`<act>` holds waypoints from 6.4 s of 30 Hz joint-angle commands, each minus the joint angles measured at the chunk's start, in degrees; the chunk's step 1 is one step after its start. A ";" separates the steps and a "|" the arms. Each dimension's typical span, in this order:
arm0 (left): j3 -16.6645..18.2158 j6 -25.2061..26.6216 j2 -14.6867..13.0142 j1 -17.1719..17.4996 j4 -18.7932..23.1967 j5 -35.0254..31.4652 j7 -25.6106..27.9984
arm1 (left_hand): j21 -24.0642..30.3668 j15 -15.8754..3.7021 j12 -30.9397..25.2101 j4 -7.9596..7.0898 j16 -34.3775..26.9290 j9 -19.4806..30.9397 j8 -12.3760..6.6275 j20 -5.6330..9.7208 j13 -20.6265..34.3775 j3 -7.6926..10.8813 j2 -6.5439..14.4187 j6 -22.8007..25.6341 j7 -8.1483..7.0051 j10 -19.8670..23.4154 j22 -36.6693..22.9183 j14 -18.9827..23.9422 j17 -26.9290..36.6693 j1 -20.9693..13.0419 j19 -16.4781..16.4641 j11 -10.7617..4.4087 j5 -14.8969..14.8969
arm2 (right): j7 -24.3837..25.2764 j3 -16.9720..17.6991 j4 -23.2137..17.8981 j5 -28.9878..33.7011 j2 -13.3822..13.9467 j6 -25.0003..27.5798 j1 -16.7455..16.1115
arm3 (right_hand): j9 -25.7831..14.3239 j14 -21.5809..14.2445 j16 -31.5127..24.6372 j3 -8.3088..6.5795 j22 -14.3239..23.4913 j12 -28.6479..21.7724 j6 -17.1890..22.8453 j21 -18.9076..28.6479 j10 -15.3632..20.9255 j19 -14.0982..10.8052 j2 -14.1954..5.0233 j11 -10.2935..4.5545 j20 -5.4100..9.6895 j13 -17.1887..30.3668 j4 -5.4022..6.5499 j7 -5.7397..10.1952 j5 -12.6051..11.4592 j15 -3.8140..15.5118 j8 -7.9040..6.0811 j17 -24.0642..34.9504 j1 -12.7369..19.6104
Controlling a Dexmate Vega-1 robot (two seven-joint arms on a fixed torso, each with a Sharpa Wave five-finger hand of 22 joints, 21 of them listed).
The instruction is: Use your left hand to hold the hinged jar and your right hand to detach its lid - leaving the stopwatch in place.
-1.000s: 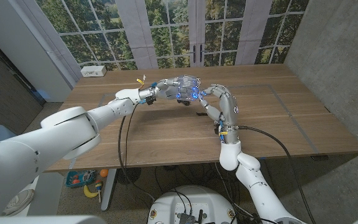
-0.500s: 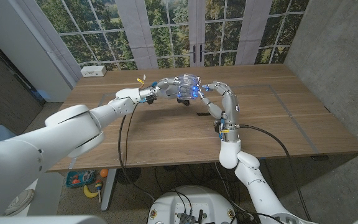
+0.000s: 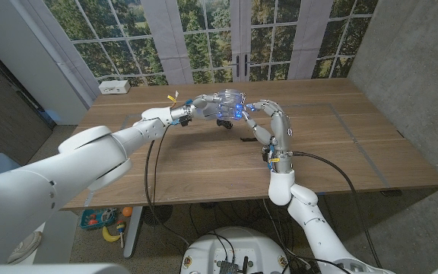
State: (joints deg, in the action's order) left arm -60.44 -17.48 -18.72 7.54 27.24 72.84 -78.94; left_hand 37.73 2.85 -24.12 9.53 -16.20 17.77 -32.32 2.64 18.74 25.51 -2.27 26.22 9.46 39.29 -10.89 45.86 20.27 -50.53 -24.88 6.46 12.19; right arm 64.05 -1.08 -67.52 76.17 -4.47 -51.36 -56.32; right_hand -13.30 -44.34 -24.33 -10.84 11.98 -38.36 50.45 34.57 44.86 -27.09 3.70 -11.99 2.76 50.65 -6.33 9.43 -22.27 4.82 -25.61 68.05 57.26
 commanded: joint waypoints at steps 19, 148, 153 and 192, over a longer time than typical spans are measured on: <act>-2.02 -0.51 -1.01 0.42 2.75 1.70 -0.01 | 0.45 -16.49 0.78 -6.05 -0.29 5.67 -9.24 1.73 20.79 6.12 12.57 19.60 -16.68 23.05 -0.05 8.71 1.01 -8.42 0.29 -18.04 7.22 | -0.05 2.14 5.20 -0.77 -2.55 -5.15 3.99 | 0.13 -7.21 -6.68 -0.07 0.30 -5.56 14.19 2.71 10.14 -2.67 -3.63 0.28 0.52 2.64 -1.88 -2.13 -0.20 7.94 -5.17 2.11 6.18; 29.06 18.03 -26.66 30.56 73.54 -49.58 62.11 | 0.95 -16.39 7.01 -5.93 3.33 2.46 -6.84 -1.25 17.46 7.34 12.84 19.49 -15.79 23.72 0.31 4.54 0.79 -9.11 4.28 -17.98 5.70 | -8.51 -9.30 -15.92 -41.87 17.22 25.55 -2.41 | 0.77 9.47 11.41 4.97 -0.96 23.05 -15.21 8.61 -12.08 4.51 -12.54 9.38 -3.87 -14.67 11.34 -7.09 6.40 2.81 10.02 -15.12 -18.90; 29.27 20.70 -27.20 32.36 77.04 -53.52 67.77 | 0.79 -16.26 7.54 -5.85 3.81 2.15 -6.51 -1.34 16.77 7.64 12.77 19.26 -15.87 23.77 0.36 3.63 0.48 -9.08 4.64 -17.96 5.40 | -11.81 -12.30 -19.69 -48.75 21.15 28.85 -3.50 | 0.88 10.84 12.53 3.95 -1.03 24.58 -15.93 8.13 -13.46 5.74 -13.25 10.07 -3.31 -15.61 11.26 -7.69 6.86 1.79 10.74 -17.19 -19.62; 27.86 34.35 -25.54 40.10 84.30 -68.23 86.56 | 0.53 -16.35 10.12 -5.39 5.23 0.88 -5.34 -1.11 12.70 8.95 12.74 19.74 -15.48 23.42 0.47 0.64 -3.14 -8.47 4.80 -18.06 3.42 | -53.91 -15.25 -31.65 -97.08 40.12 36.84 -5.23 | 1.42 22.39 13.70 2.06 -1.96 27.65 -22.97 3.55 -20.05 10.30 -13.27 15.10 -4.74 -22.41 11.76 -12.53 10.63 -4.36 14.07 -27.87 -28.62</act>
State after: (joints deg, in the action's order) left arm -31.82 13.23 -45.04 45.78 110.43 7.67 3.76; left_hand 38.38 1.01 -14.18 11.13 -10.86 18.44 -31.88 1.33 31.48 27.12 -2.26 25.47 10.96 40.13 -10.29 44.02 17.13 -50.50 -20.07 7.87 14.84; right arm 19.91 -15.61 -100.10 -8.10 33.02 -13.92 -62.65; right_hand -11.71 -22.28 -10.62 -8.65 9.86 -10.58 27.32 38.34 24.75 -17.12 -9.58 2.56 -2.40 28.31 5.22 -2.48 -11.80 0.39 -11.42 40.32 28.97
